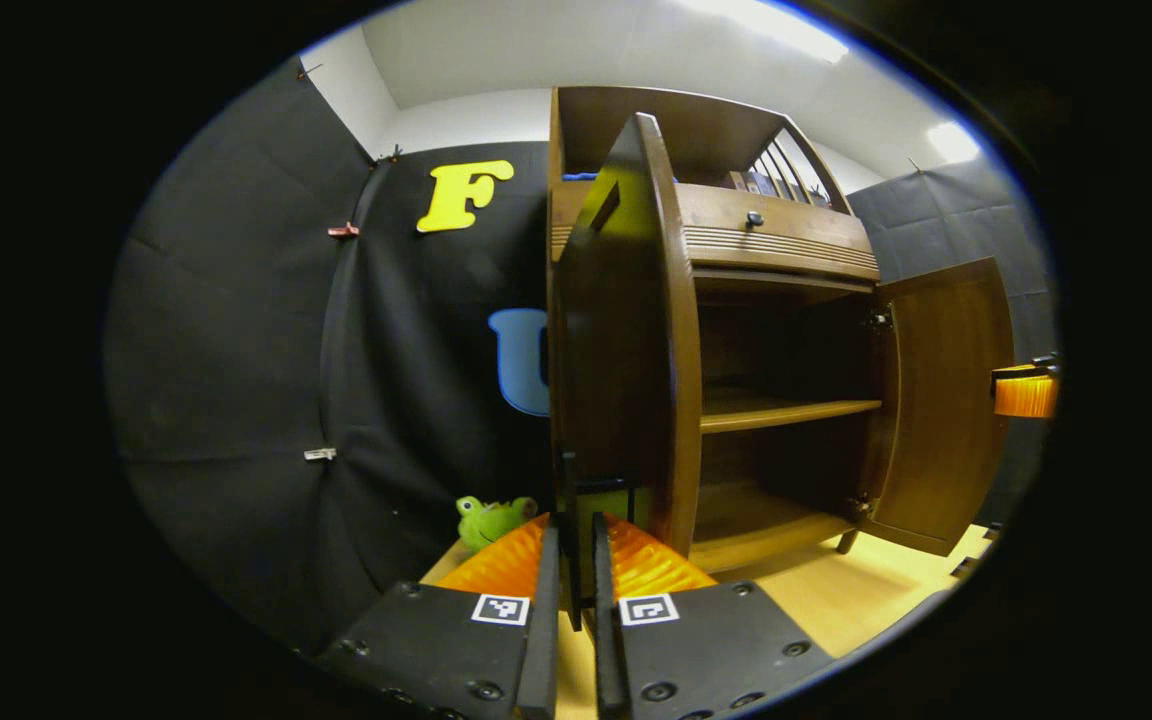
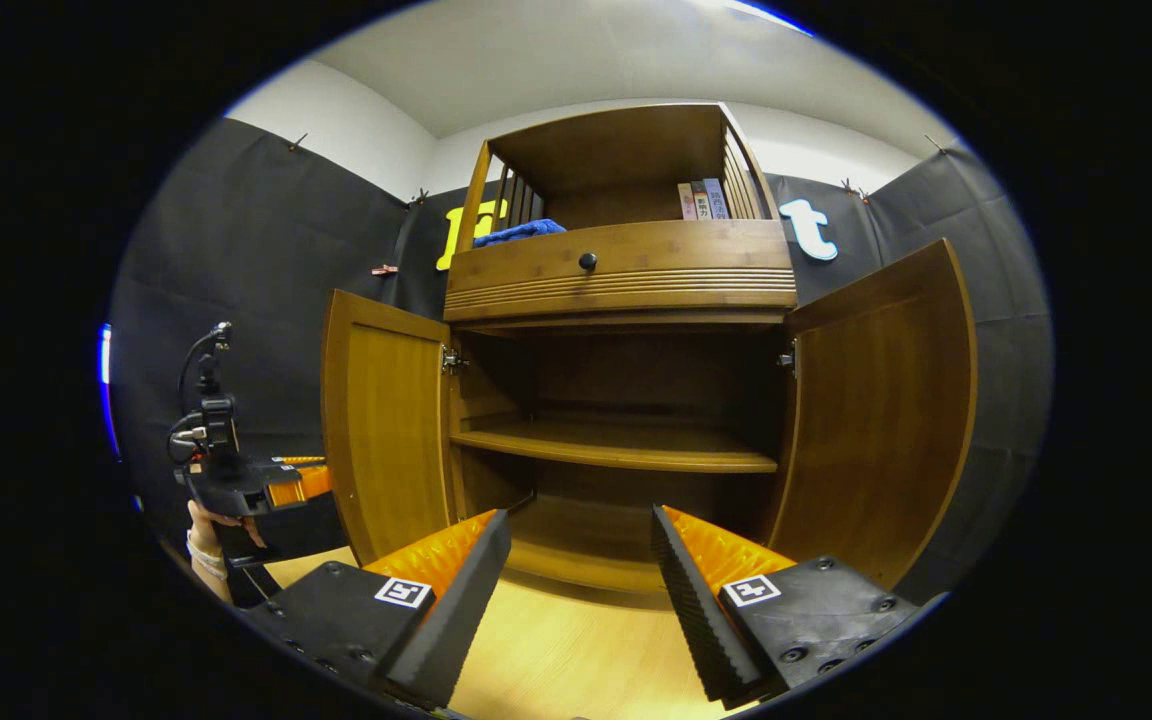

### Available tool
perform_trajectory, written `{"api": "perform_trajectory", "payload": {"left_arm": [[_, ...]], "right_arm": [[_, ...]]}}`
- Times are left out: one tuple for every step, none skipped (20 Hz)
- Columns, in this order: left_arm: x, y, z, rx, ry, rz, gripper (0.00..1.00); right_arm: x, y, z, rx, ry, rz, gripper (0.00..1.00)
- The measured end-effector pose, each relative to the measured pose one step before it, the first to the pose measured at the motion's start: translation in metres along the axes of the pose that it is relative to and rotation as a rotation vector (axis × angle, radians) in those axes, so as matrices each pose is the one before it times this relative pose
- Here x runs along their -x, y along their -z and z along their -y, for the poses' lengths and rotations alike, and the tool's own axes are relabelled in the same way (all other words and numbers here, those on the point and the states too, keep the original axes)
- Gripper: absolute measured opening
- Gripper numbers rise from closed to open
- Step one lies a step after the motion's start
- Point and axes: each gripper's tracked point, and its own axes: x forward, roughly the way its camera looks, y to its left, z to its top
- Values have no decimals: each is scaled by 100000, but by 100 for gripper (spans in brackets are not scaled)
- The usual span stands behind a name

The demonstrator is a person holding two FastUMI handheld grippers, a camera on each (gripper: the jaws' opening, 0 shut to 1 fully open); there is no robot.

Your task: Open the right door of the double-door shoe cabinet with the right hand, and open the left door with the left hand.

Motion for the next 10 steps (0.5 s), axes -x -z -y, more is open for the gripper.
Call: {"api": "perform_trajectory", "payload": {"left_arm": [[258, -214, -923, -627, -2587, 641, 20], [440, -189, -709, -200, -2061, 518, 20], [621, 23, -242, 386, -753, 300, 15], [663, -310, 154, 1104, 1293, 51, 15], [716, -264, 232, 1148, 1122, 53, 15], [716, -417, 281, 4, 864, 509, 15], [596, -625, 444, -708, 1157, 1143, 15], [576, -611, 633, -467, 1707, 1144, 15], [478, -335, 934, 482, 2947, 221, 15], [413, -302, 1269, 1593, 4119, 27, 15]], "right_arm": [[-130, 114, -305, 7, -574, -153, 90], [-103, 56, -291, -107, -496, -126, 90], [-146, 51, -278, -74, -538, -192, 90], [-180, -4, -278, -68, -466, -118, 90], [-108, 5, -194, -25, -423, -12, 90], [-282, -7, -189, -49, -408, -50, 90], [-212, 70, -312, -293, -465, 48, 90], [-151, 17, -226, -288, -494, -37, 90], [2, -16, -127, -143, -159, -14, 89], [55, 18, -67, 73, 239, -37, 89]]}}
